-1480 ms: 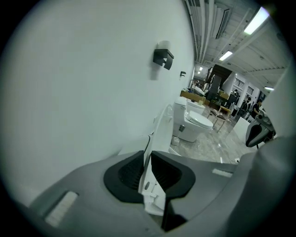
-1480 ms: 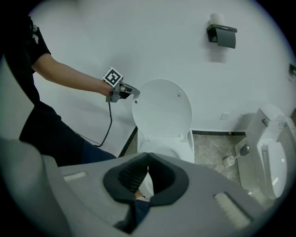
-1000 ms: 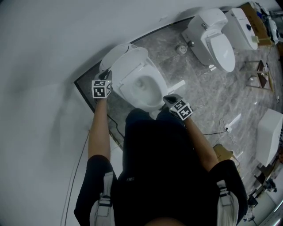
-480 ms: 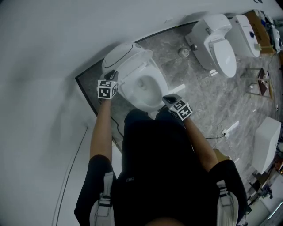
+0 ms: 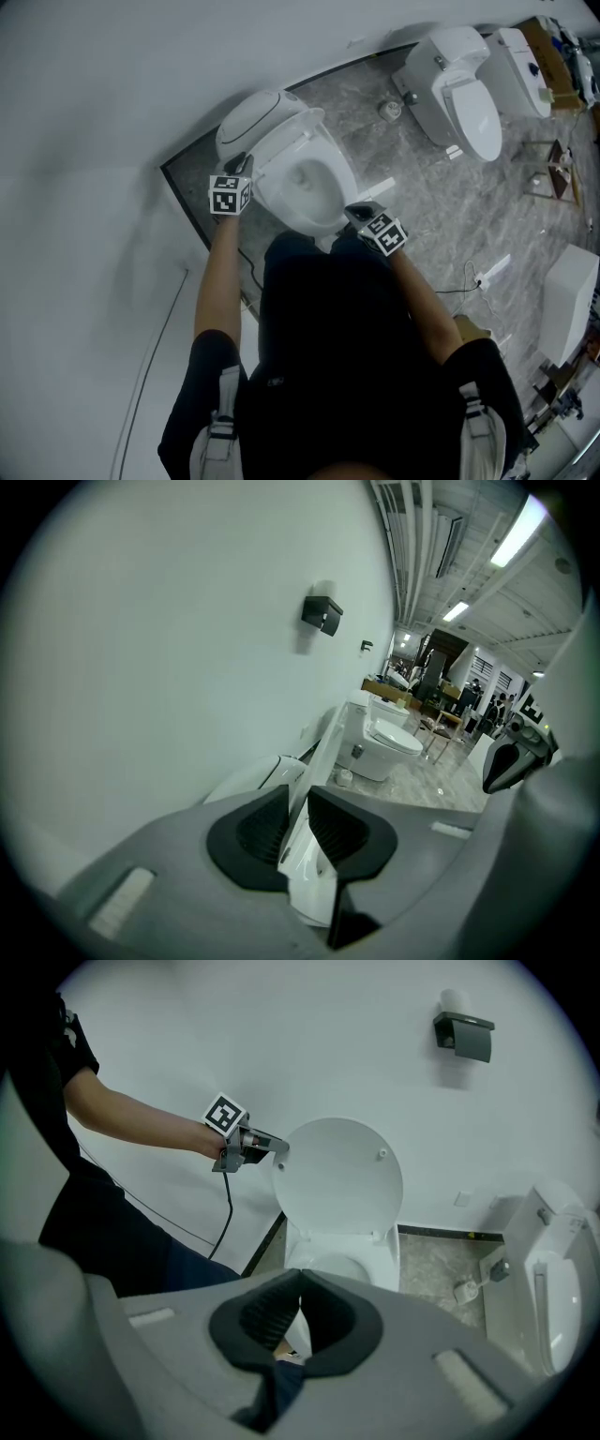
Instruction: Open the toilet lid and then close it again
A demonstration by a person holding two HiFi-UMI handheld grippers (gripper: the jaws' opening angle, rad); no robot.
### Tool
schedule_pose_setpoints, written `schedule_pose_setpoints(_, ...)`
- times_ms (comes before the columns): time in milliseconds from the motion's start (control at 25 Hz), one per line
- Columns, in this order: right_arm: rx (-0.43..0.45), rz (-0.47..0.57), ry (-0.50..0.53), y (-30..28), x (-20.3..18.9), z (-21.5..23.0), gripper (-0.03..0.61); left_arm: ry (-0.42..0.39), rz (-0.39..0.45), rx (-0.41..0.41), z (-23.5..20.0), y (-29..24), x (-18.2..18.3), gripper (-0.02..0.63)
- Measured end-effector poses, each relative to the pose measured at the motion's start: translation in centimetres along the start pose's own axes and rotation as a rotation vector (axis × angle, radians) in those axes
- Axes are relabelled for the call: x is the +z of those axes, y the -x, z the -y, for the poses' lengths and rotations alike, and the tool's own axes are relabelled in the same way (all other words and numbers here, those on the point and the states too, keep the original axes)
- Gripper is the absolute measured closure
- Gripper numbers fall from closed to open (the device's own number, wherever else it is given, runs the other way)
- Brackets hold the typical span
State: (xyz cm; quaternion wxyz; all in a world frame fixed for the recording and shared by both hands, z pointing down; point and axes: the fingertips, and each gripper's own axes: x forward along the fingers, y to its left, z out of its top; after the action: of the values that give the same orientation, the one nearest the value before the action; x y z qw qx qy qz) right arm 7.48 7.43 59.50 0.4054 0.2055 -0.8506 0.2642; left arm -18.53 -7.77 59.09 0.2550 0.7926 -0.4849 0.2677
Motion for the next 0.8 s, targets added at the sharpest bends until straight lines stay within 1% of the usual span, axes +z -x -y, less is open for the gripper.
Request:
schedule_pose_setpoints(200, 0.002, 0.002, 0.000, 0.0, -0.4, 0.0, 0.575, 0.000, 0.007, -0.006, 1.2, 0.2, -0.5, 0.550)
schedule_pose_setpoints(800, 0.029, 0.006, 0.020, -0.6, 0.4, -1.4, 0.575, -0.004, 0.019, -0.060, 5.3, 1.7, -2.3, 0.537)
